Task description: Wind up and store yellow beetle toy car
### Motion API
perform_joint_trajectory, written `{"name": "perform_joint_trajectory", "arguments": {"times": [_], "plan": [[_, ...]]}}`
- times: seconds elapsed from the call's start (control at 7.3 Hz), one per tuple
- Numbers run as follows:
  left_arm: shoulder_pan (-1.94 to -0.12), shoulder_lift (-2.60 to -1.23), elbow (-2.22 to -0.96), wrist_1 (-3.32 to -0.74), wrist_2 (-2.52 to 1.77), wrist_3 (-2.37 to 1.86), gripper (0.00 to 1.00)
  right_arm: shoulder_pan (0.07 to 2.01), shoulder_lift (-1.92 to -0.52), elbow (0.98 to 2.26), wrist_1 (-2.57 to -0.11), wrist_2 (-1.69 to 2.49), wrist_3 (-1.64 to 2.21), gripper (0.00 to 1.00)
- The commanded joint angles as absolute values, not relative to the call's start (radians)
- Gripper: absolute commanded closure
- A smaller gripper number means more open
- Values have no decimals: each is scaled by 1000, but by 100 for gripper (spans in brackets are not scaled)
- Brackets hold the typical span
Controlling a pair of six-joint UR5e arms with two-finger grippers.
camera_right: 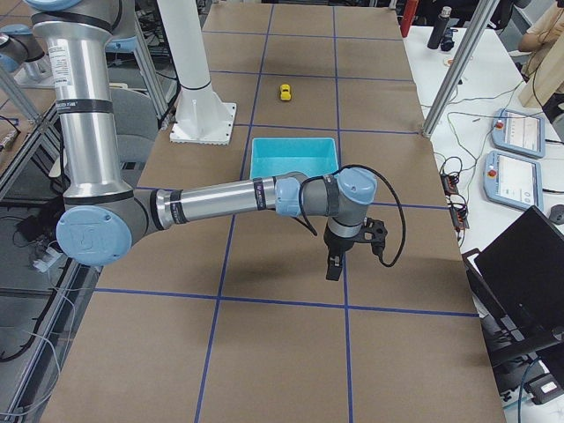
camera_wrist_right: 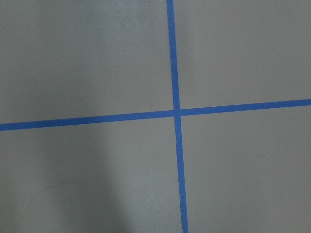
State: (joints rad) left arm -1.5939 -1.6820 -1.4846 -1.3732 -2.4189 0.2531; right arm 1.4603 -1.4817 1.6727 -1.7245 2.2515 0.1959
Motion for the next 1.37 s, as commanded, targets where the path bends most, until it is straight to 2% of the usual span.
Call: {"name": "perform_joint_trajectory", "arguments": {"times": [0.0, 0.27, 0.55, 0.82, 1.23], "plan": [[-1594, -1689, -1486, -1373, -2413, 250, 0, 1460, -1480, 1677, -1724, 2250, 198, 0], [-1595, -1689, -1494, -1371, -2411, 249, 0, 1460, -1492, 1654, -1726, 2246, 201, 0], [-1597, -1697, -1515, -1364, -2405, 249, 0, 1483, -1532, 1690, -1732, 2255, 202, 0], [-1598, -1695, -1580, -1335, -2407, 247, 0, 1516, -1580, 1721, -1724, 2261, 199, 0], [-1595, -1706, -1728, -1197, -2395, 244, 0, 1516, -1575, 1712, -1723, 2263, 198, 0]]}}
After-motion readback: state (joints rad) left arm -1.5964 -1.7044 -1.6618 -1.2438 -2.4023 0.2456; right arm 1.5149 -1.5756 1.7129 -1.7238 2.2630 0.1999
